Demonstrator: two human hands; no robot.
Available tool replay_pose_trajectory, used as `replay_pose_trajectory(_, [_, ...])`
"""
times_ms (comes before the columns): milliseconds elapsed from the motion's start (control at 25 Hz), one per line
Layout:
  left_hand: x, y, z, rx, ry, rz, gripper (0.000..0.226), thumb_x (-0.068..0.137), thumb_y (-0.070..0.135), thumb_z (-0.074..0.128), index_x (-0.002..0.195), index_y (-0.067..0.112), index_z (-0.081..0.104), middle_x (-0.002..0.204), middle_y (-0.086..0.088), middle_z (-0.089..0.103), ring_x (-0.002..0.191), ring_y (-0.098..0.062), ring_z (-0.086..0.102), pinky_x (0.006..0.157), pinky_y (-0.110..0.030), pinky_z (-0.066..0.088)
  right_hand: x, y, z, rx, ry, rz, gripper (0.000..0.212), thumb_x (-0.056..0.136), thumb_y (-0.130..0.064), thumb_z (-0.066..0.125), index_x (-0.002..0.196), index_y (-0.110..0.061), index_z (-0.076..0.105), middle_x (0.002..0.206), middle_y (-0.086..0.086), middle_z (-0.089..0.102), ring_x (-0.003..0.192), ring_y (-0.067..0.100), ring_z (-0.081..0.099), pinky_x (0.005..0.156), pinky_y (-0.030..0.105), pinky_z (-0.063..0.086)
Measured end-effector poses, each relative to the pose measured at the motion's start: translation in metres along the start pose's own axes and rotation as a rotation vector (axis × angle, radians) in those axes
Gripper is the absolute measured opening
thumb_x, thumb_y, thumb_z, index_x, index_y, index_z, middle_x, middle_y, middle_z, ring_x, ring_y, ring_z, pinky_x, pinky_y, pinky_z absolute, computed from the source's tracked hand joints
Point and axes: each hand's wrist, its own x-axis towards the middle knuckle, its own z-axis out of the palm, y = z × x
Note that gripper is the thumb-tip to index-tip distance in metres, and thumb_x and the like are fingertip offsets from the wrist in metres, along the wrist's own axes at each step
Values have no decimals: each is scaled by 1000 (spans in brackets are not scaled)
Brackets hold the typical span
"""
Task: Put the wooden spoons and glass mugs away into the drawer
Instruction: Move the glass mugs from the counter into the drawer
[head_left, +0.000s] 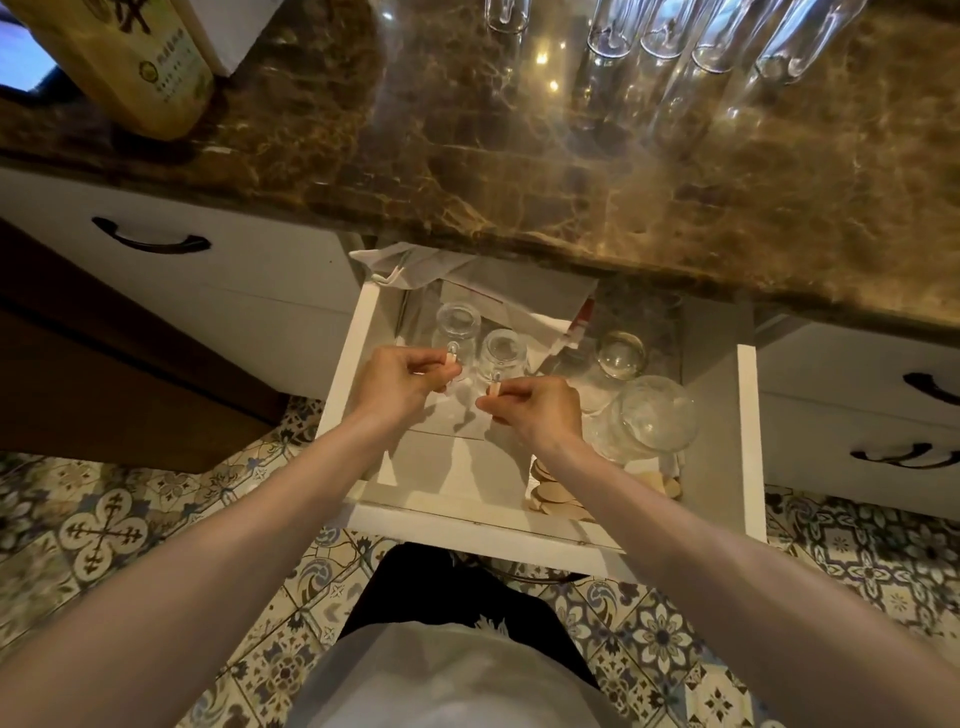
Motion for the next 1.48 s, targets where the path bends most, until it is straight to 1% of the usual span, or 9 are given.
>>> replay_pose_trajectory(200, [14, -14, 11, -135, 56, -95, 26, 82, 17, 71, 108, 12, 70, 81, 3, 68, 69, -3, 61, 55, -7, 48, 16, 1, 13, 86, 2, 78, 13, 73, -9, 81, 85, -8, 77, 80, 6, 71, 72, 15, 67, 57, 13, 53])
replay_pose_trajectory(320, [22, -18, 14, -292, 84, -136, 22, 82, 8, 70, 104, 12, 69, 94, -11, 69, 90, -21, 64, 88, -38, 54, 23, 0, 21, 79, 22, 52, 8, 75, -9, 79, 82, -9, 76, 73, 2, 69, 64, 9, 64, 47, 5, 45])
replay_pose_trajectory(400, [28, -20, 17, -350, 110, -149, 24, 82, 5, 69, 105, 12, 68, 101, -15, 68, 98, -26, 63, 95, -43, 50, 28, -1, 25, 83, 32, 54, 4, 76, -10, 78, 78, -10, 76, 71, 3, 70, 68, 15, 68, 61, 16, 56])
replay_pose_trajectory(520, [35, -24, 21, -209, 160, -108, 27, 81, 7, 70, 108, 12, 67, 102, -15, 70, 90, -20, 63, 91, -33, 49, 34, 0, 30, 85, 68, 50, 5, 75, -10, 78, 73, -10, 75, 73, 7, 73, 74, 24, 72, 74, 39, 60])
replay_pose_trajectory(680, [43, -27, 26, -204, 231, -112, 15, 84, 9, 68, 94, 20, 70, 82, -2, 67, 81, -18, 61, 76, -33, 54, 45, 4, 38, 58, 102, 1, 6, 74, -10, 79, 71, -12, 74, 70, 5, 73, 72, 24, 71, 74, 44, 59])
replay_pose_trajectory(800, [51, -26, 30, -287, 269, -143, 23, 86, 5, 65, 108, 11, 68, 89, -4, 66, 81, -17, 61, 65, -24, 48, 51, 4, 46, 9, 110, -51, 3, 76, -15, 78, 76, -16, 75, 74, 2, 73, 75, 21, 69, 76, 43, 58])
replay_pose_trajectory(1080, [57, -24, 28, -185, 278, -99, 11, 90, 15, 61, 93, 23, 66, 82, 4, 66, 82, -18, 62, 75, -32, 51, 57, 2, 55, -47, 124, -104, 4, 80, -19, 75, 78, -17, 75, 75, 1, 72, 74, 19, 68, 75, 43, 58])
replay_pose_trajectory(1240, [57, -27, 25, -112, 244, -147, 11, 91, 20, 59, 101, 16, 63, 100, -12, 68, 98, -31, 63, 91, -48, 51, 57, 8, 53, 2, 84, -75, 6, 79, -18, 76, 75, -14, 74, 74, 2, 72, 75, 19, 68, 76, 43, 58])
replay_pose_trajectory(1480, [51, -10, 24, -67, 154, -258, 28, 93, 21, 57, 118, 10, 56, 121, -13, 62, 108, -32, 58, 96, -47, 48, 52, -6, 43, -96, 40, -27, 20, 78, -28, 77, 89, -11, 74, 92, 4, 72, 87, 20, 67, 82, 38, 56])
